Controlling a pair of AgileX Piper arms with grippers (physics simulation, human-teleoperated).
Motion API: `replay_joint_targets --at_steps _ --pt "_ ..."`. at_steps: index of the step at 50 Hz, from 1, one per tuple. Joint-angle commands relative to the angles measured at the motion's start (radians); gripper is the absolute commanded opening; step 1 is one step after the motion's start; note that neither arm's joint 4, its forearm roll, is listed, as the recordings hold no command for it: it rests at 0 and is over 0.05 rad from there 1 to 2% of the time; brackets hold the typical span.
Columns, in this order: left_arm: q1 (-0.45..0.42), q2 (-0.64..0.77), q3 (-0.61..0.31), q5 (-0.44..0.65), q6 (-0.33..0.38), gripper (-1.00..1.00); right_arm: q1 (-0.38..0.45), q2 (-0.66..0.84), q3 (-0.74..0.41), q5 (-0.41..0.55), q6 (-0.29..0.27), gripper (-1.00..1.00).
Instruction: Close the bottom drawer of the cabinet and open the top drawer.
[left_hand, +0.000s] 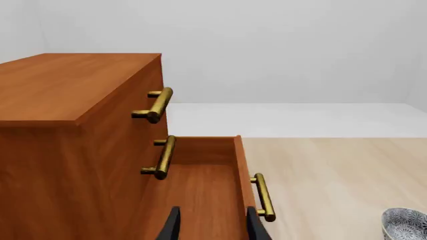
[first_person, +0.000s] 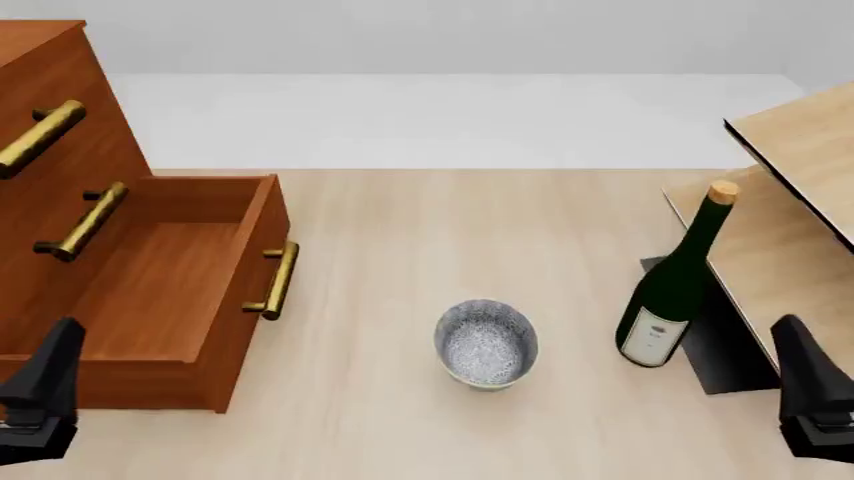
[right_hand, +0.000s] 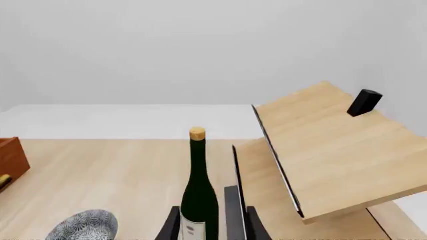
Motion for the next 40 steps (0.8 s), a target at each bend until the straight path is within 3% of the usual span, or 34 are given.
replay_joint_targets --at_steps 1,17,31,40 --pt "-0.003 0.009 -0.002 -0.003 -0.002 1.00 0.006 0.007 0.005 -0.003 0.003 1.00" --pt "-0.028 0.065 -0.006 -0.057 0.019 1.00 0.006 0.007 0.006 -0.005 0.005 1.00" --pt "-0.154 0.257 -0.153 -0.138 0.018 1.00 0.007 0.008 0.006 -0.007 0.012 1.00" --pt "-0.268 0.446 -0.260 -0.171 0.118 1.00 0.009 0.013 0.007 -0.011 0.015 1.00"
